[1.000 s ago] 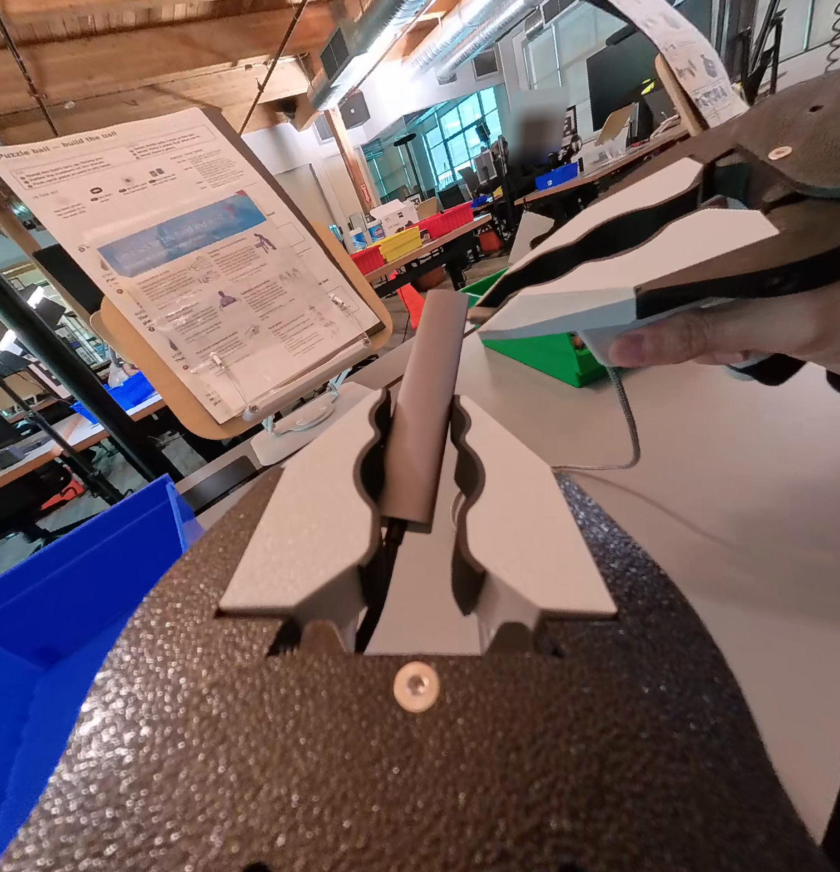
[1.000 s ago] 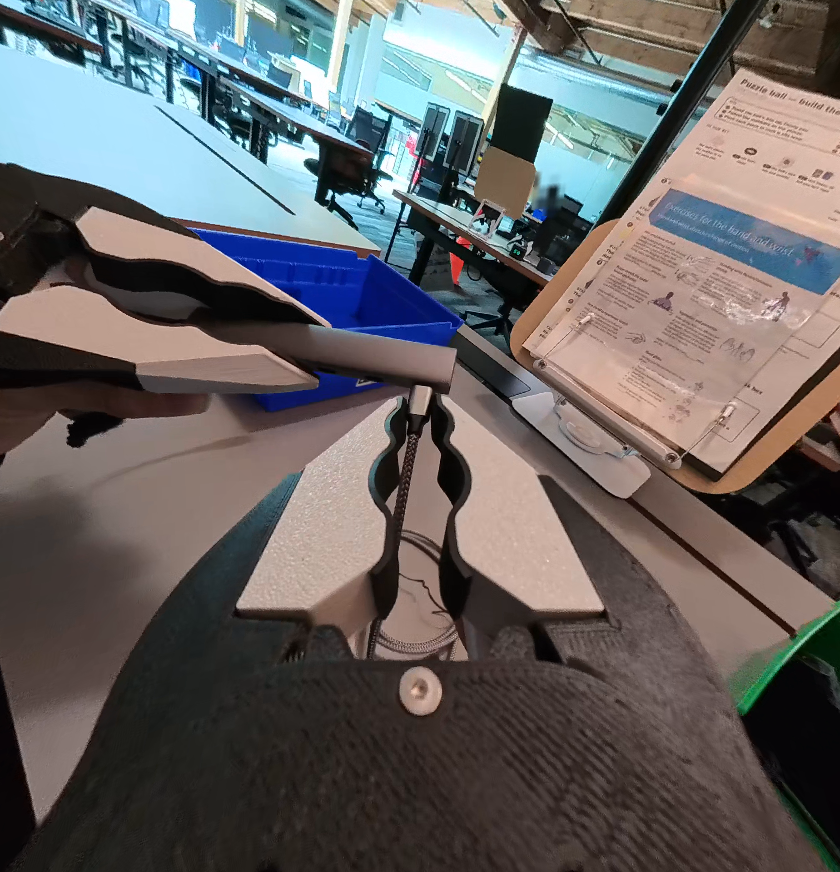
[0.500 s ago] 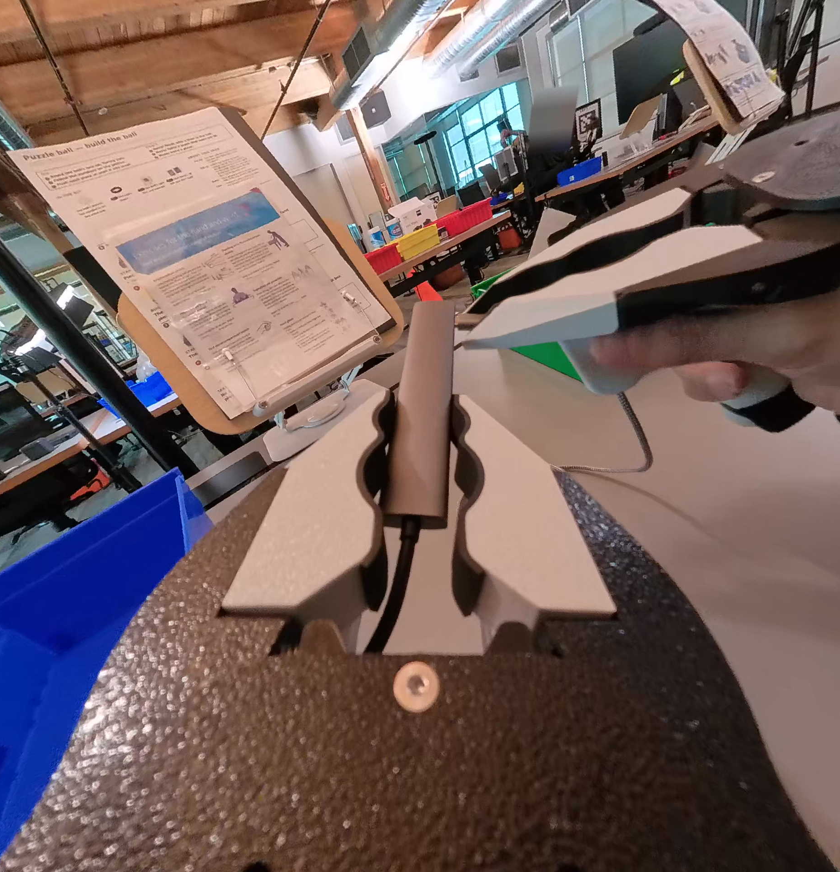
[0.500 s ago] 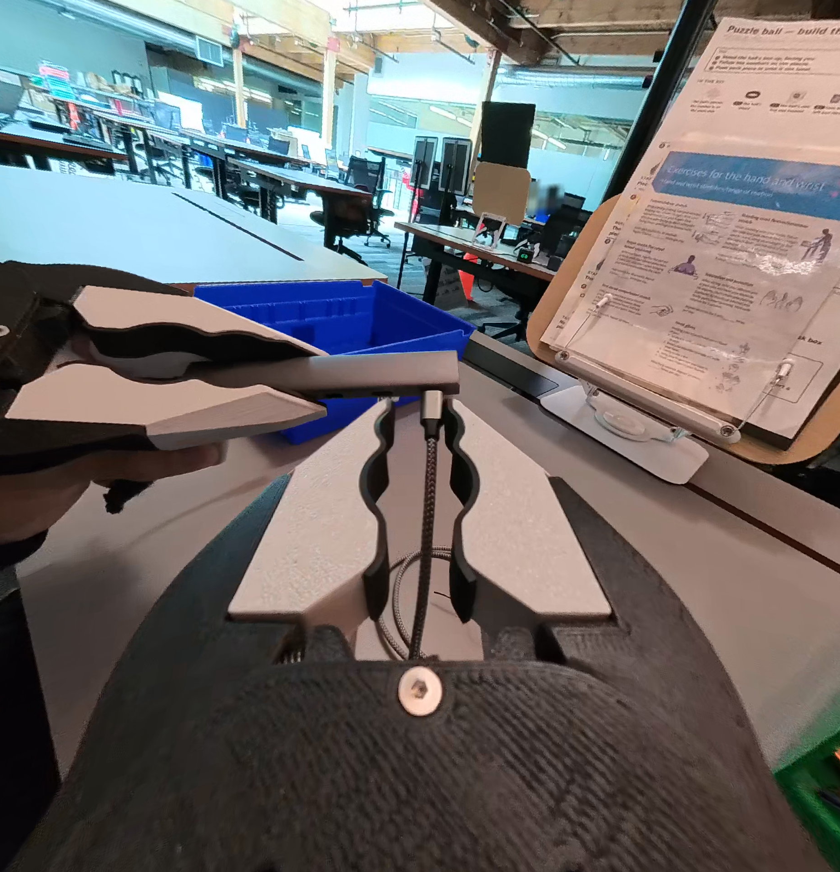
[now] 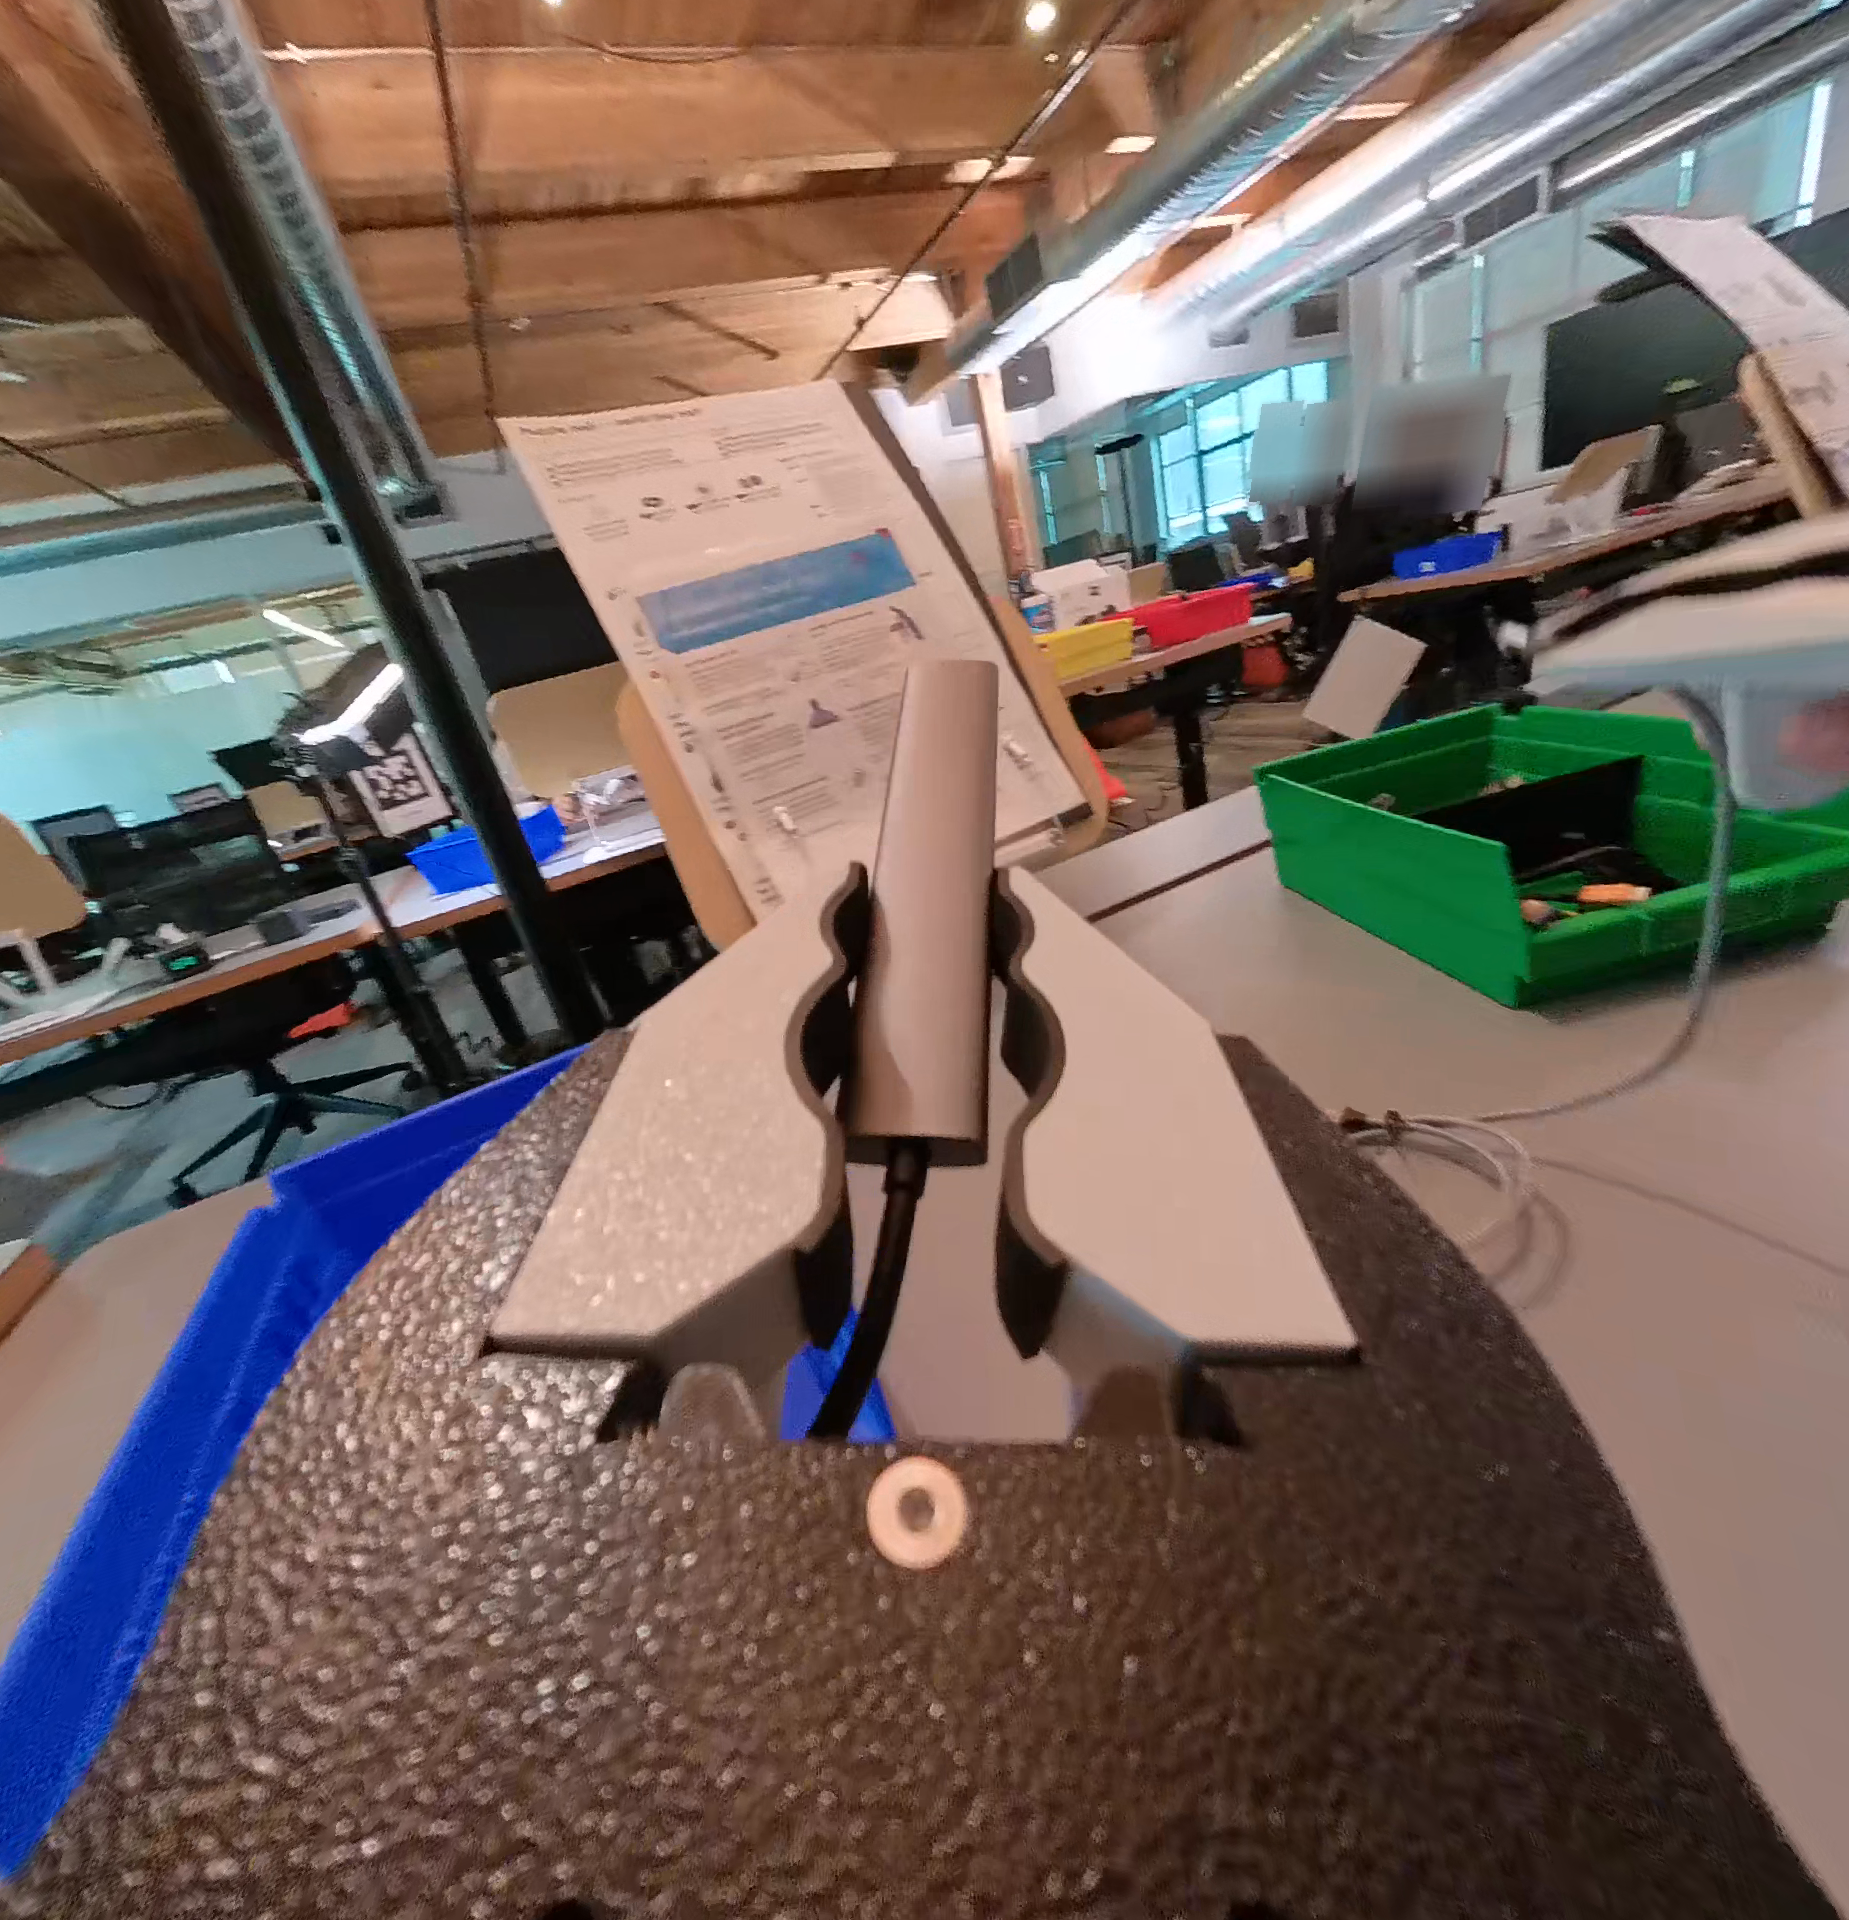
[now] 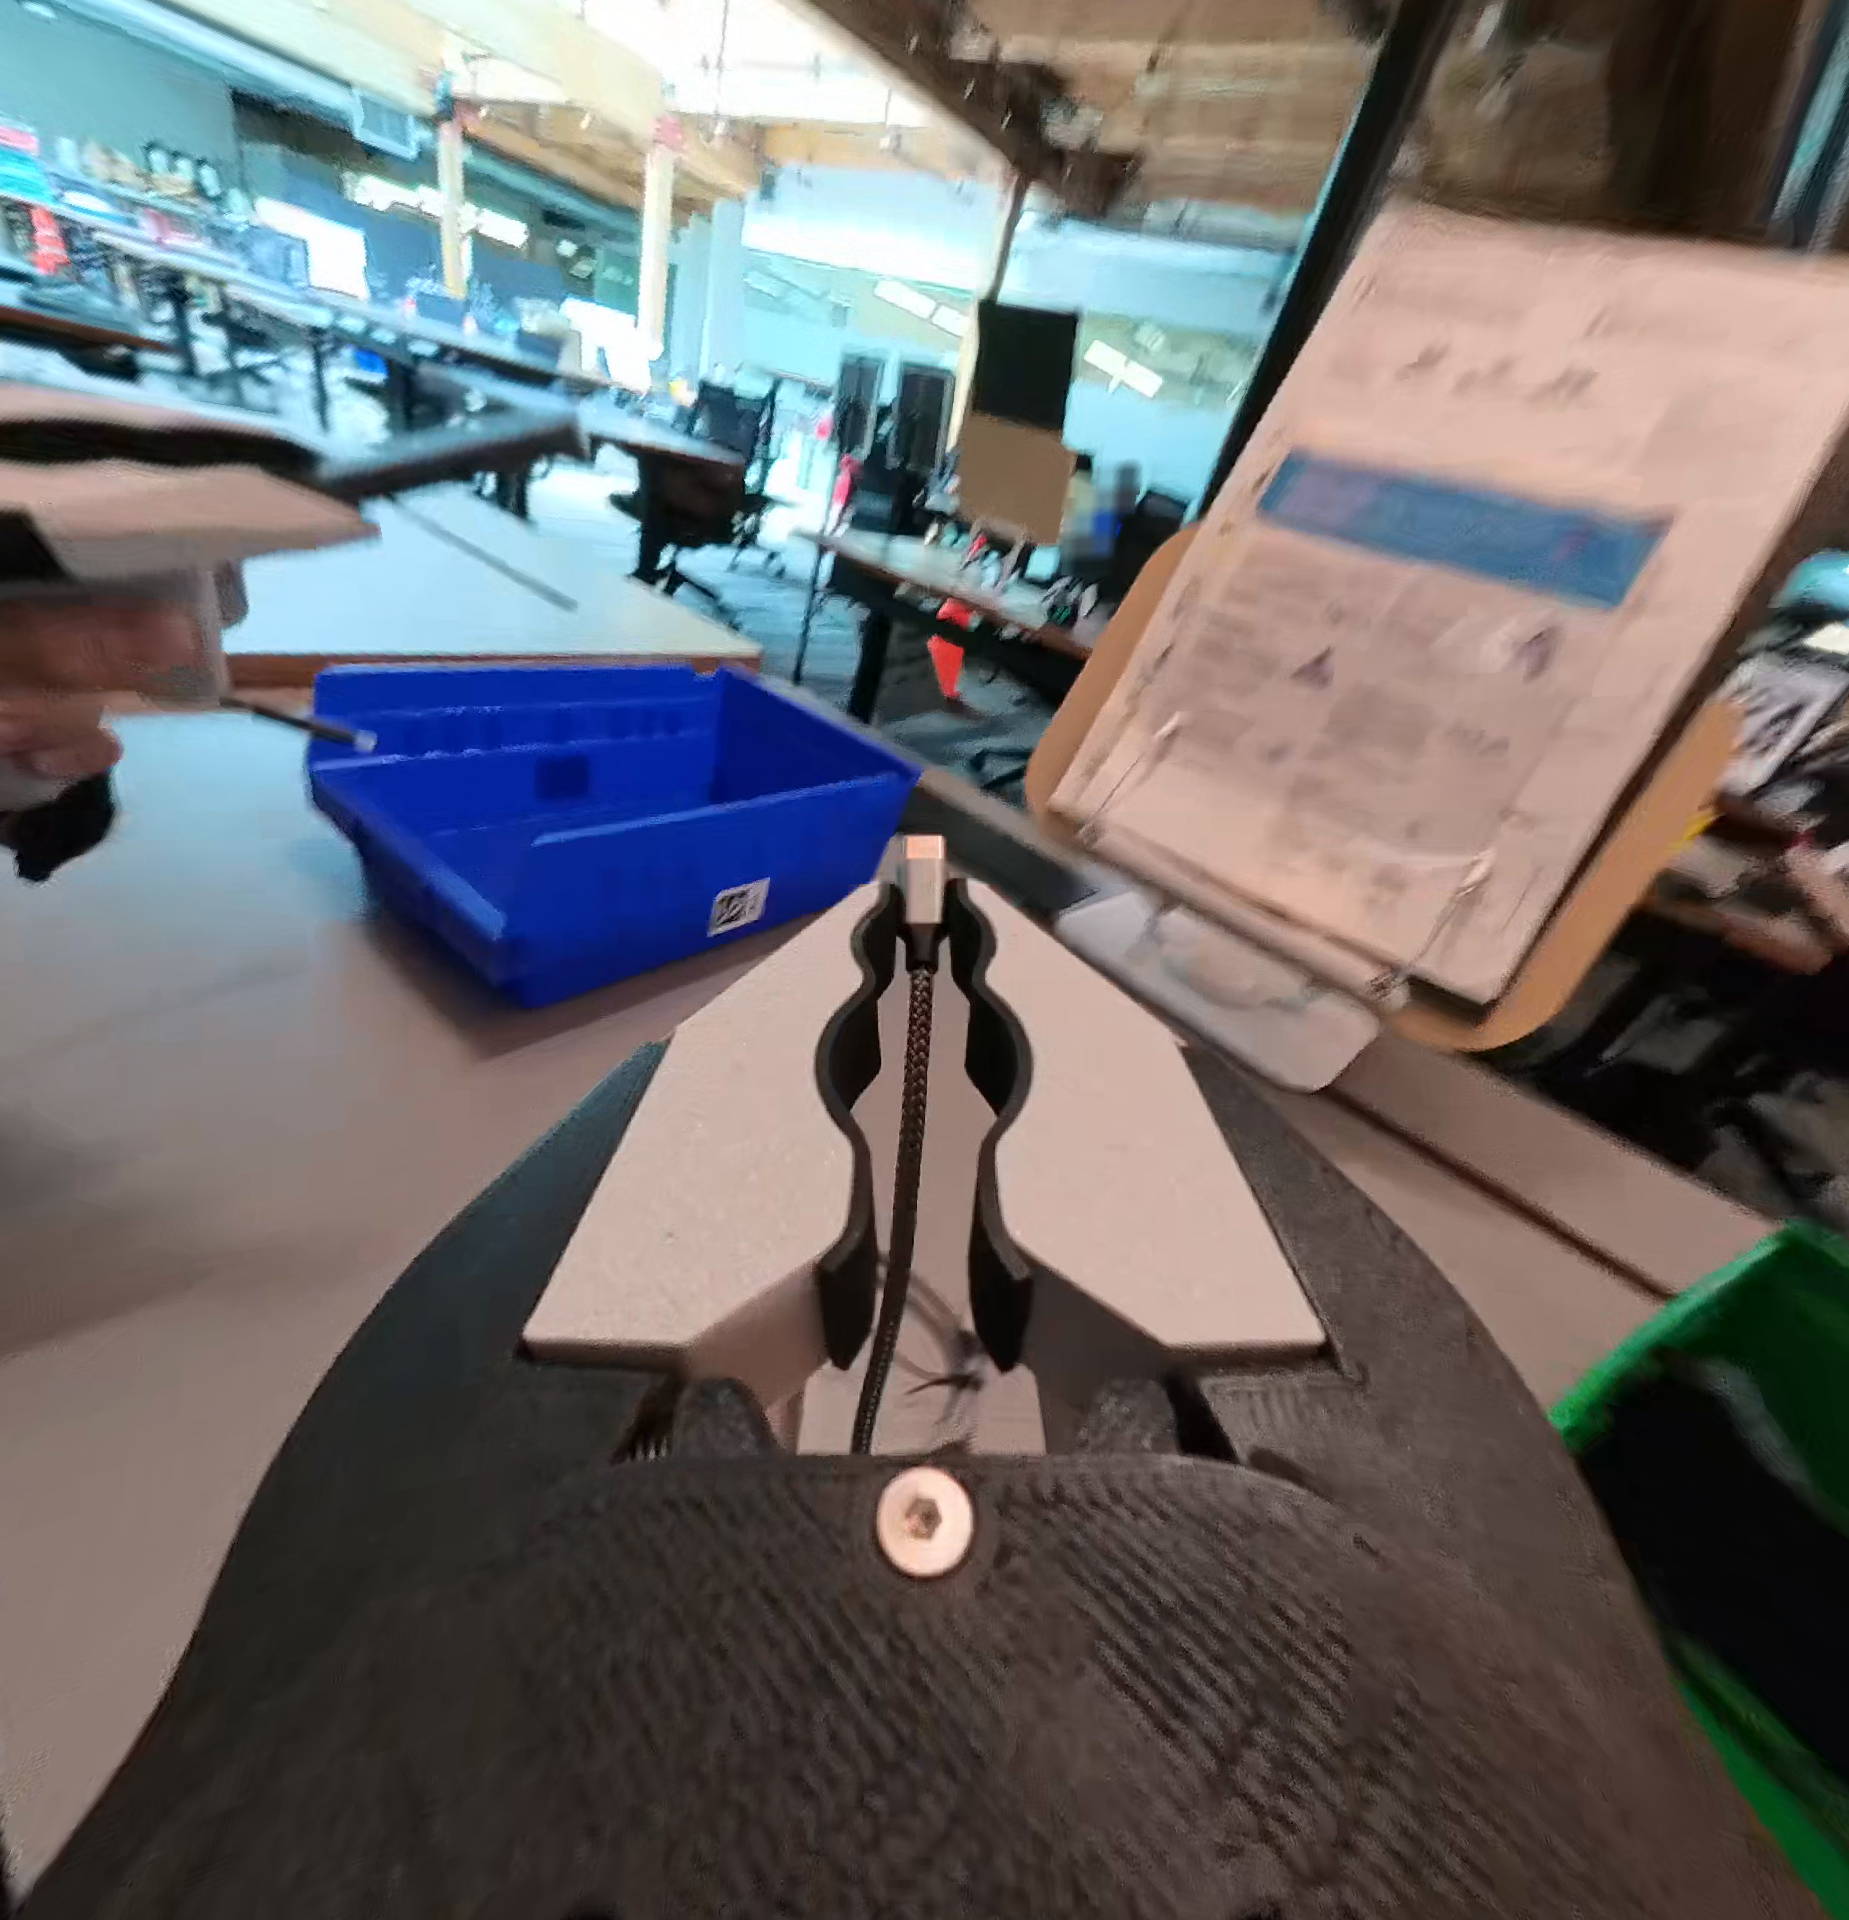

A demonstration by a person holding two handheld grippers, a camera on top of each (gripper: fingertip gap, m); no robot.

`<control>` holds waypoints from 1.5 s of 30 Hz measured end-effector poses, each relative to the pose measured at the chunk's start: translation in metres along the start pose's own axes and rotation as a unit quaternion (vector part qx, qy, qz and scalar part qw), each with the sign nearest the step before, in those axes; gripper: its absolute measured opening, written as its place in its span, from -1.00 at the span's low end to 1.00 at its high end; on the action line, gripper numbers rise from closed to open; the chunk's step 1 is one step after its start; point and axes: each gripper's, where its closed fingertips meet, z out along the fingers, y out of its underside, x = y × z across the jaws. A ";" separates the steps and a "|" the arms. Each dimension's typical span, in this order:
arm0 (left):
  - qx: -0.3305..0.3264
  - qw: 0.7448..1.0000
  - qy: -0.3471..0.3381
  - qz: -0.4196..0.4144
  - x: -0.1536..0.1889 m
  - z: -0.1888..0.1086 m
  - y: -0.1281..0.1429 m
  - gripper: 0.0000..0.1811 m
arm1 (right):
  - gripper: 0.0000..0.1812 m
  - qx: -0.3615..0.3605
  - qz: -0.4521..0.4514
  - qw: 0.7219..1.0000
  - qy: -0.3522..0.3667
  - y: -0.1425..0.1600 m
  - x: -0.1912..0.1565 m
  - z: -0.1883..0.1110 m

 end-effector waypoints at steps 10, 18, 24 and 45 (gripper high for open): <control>-0.025 0.998 0.045 -0.017 0.018 0.011 0.020 -0.77 | -0.90 -0.005 -0.159 0.987 0.023 -0.081 0.041 0.001; -0.038 0.997 0.062 -0.040 0.018 0.014 0.032 -0.77 | -0.91 -0.047 -0.233 0.961 0.140 -0.154 0.144 -0.019; -0.044 0.995 0.073 -0.047 0.021 0.015 0.036 -0.77 | -0.91 -0.073 -0.217 0.948 0.219 -0.173 0.223 -0.056; -0.060 0.992 0.099 -0.055 0.036 0.020 0.049 -0.77 | -0.91 -0.425 -0.132 0.888 0.112 0.141 0.249 -0.038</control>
